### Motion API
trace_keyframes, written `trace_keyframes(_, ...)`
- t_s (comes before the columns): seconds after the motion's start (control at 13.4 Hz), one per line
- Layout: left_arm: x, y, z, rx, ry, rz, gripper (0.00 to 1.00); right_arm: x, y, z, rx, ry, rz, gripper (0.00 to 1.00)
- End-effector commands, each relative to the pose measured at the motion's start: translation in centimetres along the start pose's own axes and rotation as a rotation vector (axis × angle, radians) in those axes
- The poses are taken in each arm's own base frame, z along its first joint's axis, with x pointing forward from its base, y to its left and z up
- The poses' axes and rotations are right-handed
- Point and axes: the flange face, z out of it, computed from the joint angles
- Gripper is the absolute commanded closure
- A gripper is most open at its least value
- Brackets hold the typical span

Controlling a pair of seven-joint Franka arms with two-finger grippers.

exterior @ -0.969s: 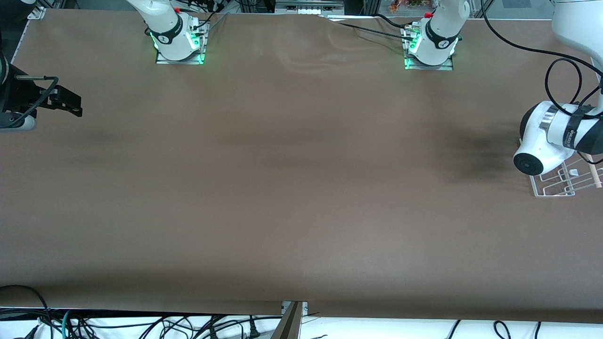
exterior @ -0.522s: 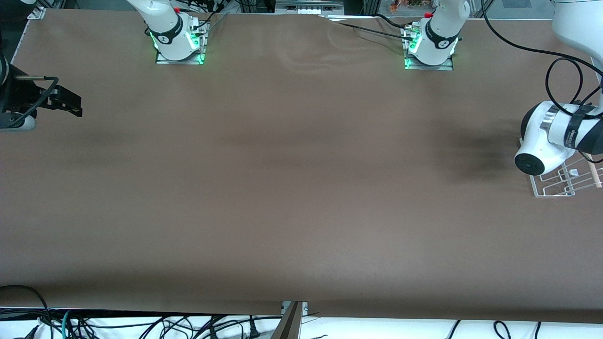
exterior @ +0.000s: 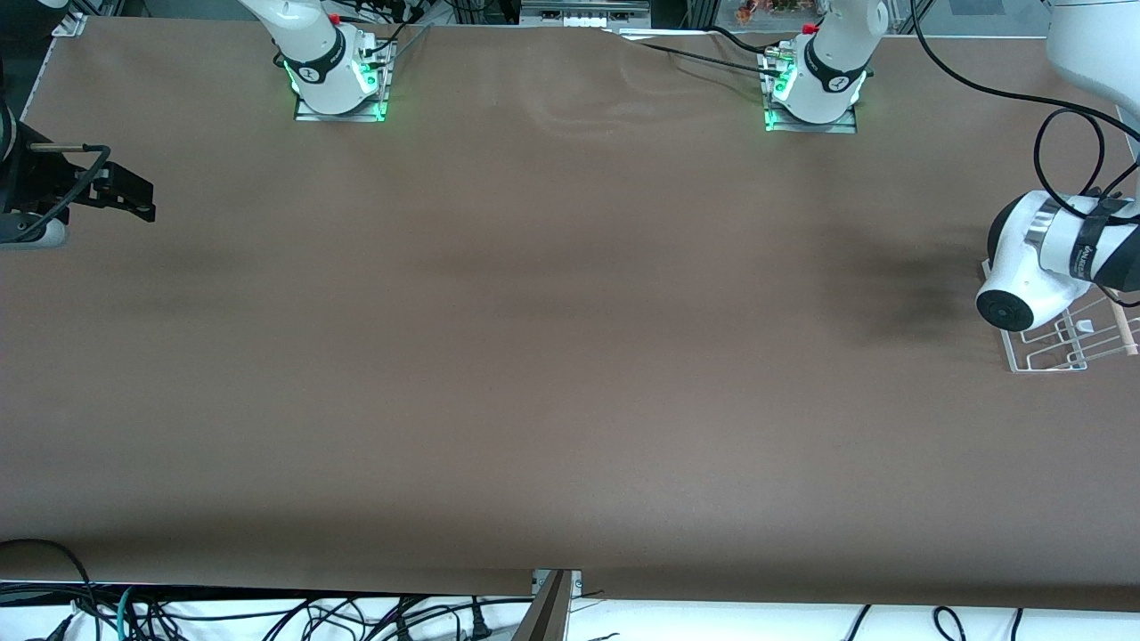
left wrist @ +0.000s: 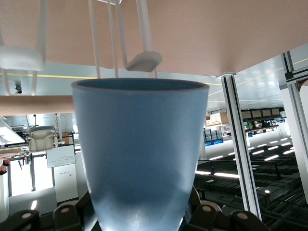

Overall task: Transfer cup to left arm and place on rack
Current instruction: 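Carry the cup with the left gripper over the white rack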

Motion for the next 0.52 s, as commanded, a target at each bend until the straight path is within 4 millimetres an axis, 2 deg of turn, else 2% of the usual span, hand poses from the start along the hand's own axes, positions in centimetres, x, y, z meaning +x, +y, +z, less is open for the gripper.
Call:
trace_keyframes(0.0, 0.3, -0.2, 0.3, 0.026, -0.006, 0.011, 1.0, 0.1, 0.2, -0.4, 0.018, 0.008, -0.009, 0.0)
trace_keyframes(0.3, 1.1, -0.3, 0.3, 0.033, 0.006, 0.0, 1.0, 0.1, 0.3, -0.4, 0.019, 0.008, -0.01, 0.0)
trace_keyframes(0.37, 1.6, -0.3, 0.4, 0.032, 0.005, 0.007, 0.94, 0.1, 0.3, -0.4, 0.019, 0.008, -0.008, 0.0)
trace_keyframes(0.45, 1.9, -0.3, 0.6, 0.027, 0.006, 0.011, 0.71, 0.1, 0.3, -0.4, 0.019, 0.008, -0.008, 0.0)
